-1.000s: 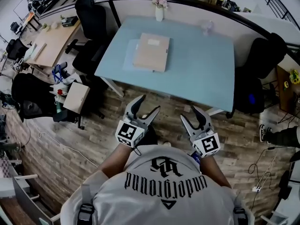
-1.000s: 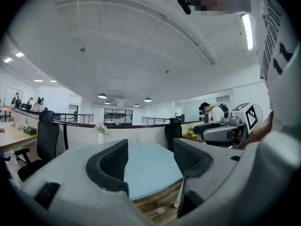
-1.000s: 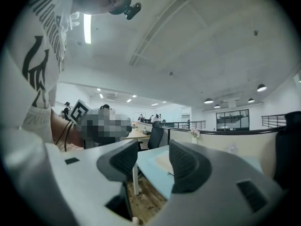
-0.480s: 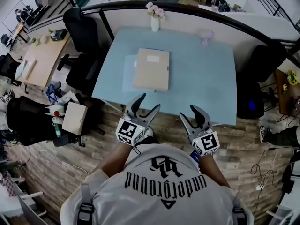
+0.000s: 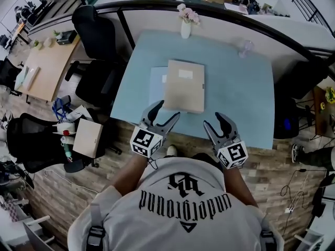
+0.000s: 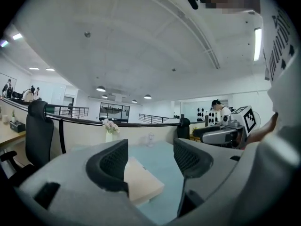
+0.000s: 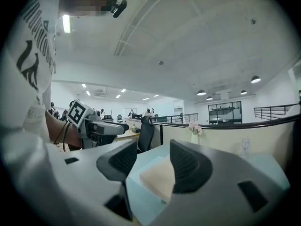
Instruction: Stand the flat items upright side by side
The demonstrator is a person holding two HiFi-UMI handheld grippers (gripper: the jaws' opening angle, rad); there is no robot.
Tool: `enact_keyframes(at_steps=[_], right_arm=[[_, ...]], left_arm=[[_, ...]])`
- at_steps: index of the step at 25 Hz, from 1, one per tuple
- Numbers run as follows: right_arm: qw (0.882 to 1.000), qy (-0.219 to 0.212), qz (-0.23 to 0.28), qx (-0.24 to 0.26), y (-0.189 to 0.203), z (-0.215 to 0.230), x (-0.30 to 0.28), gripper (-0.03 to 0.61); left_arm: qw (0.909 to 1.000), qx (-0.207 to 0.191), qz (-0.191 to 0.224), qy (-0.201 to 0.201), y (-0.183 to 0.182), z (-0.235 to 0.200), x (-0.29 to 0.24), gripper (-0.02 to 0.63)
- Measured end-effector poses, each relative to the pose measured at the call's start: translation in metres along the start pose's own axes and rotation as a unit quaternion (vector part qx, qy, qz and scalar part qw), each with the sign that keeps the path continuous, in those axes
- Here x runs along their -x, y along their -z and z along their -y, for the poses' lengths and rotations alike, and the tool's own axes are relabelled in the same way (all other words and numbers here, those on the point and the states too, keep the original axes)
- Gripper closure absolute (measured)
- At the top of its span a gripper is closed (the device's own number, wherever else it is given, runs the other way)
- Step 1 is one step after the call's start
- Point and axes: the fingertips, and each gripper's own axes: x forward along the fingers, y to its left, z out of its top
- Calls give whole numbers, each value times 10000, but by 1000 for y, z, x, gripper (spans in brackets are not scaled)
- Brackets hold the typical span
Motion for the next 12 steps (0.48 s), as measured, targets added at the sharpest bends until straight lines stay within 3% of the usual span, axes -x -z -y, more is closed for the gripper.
enact_keyframes(at_steps=[12], right_arm=[[9971, -91, -580, -484, 38, 80, -80, 339]], left_arm=[[9953, 490, -822, -145, 40, -65, -71, 297]])
